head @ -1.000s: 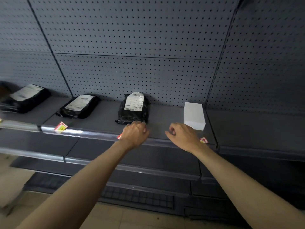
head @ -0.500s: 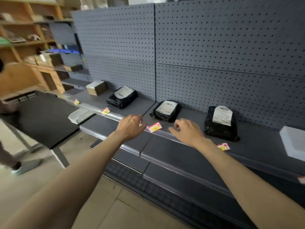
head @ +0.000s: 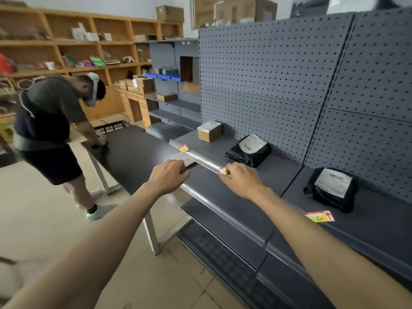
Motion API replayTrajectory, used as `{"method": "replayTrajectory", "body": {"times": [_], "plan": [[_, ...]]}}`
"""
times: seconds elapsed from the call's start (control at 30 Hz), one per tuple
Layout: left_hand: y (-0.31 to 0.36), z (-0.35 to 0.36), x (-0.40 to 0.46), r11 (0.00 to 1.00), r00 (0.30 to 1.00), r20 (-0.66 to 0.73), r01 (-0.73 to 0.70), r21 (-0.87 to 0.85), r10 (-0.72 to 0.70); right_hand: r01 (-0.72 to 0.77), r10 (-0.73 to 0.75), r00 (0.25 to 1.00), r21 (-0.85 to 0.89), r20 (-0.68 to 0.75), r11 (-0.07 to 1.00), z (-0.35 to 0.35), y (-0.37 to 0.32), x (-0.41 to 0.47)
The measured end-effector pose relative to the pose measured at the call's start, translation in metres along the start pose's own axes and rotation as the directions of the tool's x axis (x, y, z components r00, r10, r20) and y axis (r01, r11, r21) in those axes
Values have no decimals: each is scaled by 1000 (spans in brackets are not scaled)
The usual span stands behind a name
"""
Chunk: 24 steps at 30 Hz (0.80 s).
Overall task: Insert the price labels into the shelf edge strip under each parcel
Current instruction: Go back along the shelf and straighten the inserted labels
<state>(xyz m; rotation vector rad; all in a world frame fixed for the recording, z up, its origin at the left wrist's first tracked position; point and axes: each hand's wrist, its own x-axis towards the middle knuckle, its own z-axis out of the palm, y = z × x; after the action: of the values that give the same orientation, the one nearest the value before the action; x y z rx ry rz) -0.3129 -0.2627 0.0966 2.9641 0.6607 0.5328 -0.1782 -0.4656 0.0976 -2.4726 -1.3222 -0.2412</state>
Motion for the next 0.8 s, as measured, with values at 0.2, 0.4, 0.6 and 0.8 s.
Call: {"method": "replayTrajectory", "body": {"times": [0.2,0.4,0.6,0.8], "plan": [[-98,18,81,999,1000,3,17,29,-17,51,-51,999,-25,-12,998,61,-35,123],[-171,33,173,999,999,44,-28,20,27,24,-24,1000,6,3,1000,119,-58,246],[-225,62,242,997,992,102,-79,-1,79,-7,11,998,-77,54,997,163,-61,319],[-252,122,315,963,950,159,-262,-60,268,-197,209,973,-120,98,973,196,-44,353]]}}
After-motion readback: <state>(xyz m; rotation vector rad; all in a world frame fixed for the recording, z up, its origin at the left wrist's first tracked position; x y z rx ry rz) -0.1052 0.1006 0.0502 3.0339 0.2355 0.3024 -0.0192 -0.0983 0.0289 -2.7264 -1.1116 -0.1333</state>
